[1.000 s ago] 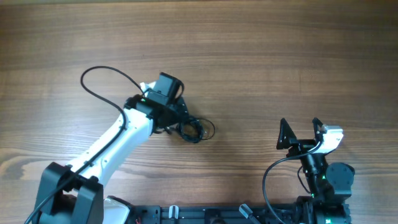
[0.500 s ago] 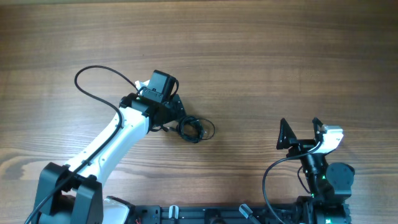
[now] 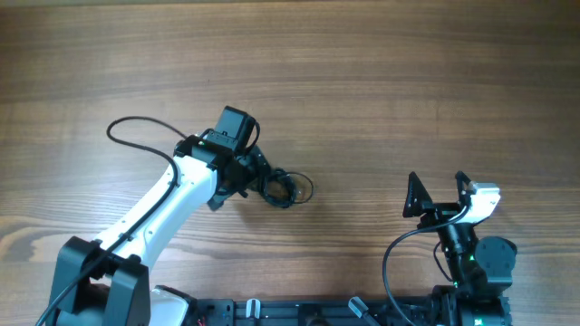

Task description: Untangle cables

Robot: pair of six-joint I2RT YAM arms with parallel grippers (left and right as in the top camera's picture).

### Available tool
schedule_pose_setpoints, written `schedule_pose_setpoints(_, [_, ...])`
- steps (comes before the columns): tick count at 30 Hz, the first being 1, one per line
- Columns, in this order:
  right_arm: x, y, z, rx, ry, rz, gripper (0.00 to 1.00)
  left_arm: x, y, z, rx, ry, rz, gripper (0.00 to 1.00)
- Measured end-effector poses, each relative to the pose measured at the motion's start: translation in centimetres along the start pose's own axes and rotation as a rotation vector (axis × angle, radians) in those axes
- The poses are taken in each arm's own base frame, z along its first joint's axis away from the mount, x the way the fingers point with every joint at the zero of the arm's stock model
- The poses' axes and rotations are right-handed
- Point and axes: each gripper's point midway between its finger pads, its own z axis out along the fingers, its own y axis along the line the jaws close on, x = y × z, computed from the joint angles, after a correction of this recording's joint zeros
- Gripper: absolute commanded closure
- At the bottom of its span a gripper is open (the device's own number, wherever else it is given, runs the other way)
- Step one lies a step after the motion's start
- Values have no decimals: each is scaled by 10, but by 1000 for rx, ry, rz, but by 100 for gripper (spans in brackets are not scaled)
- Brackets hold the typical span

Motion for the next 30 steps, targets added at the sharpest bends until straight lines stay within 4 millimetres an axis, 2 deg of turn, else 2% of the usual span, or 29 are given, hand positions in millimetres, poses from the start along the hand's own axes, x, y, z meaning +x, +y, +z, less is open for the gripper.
schedule_pose_setpoints(2, [-1,0,0,-1,-6,-1,0,3,2,0,-7,14,-53,7])
schedule_pose_setpoints(5, [-9,4,0,-19,-37,12,0,3,1,0,-2,17,-113,26])
schedule_pose_setpoints(7, [-4,17,-1,-95,-5,132,0,2,-3,0,14,12,-138,33])
schedule_pose_setpoints(11, [11,54,-9,-292,145,498,0,4,-9,0,28,10,-142,31])
schedule_pose_setpoints(13, [6,63,-12,-344,160,604,0,11,-13,0,31,14,-121,30])
schedule_pose_setpoints(14, [-3,67,-13,-373,138,628,1,15,-15,0,32,18,-108,30])
schedule_pose_setpoints(15, [-12,70,-14,-401,106,620,1,19,-17,0,34,23,-99,32])
schedule_pose_setpoints(16, [-19,72,-15,-416,81,613,1,23,-20,0,35,27,-93,37])
schedule_pose_setpoints(18, [-23,73,-15,-419,73,609,0,31,-23,0,33,36,-110,44])
schedule_pose_setpoints(22, [-28,72,-10,-376,122,567,1,50,-23,0,6,65,-197,44])
schedule_pose_setpoints(25, [-47,76,-6,-333,197,505,1,59,-25,-1,-4,61,-287,44])
schedule_pose_setpoints(30, [-80,85,11,-286,381,390,0,57,-32,6,25,-14,-397,44])
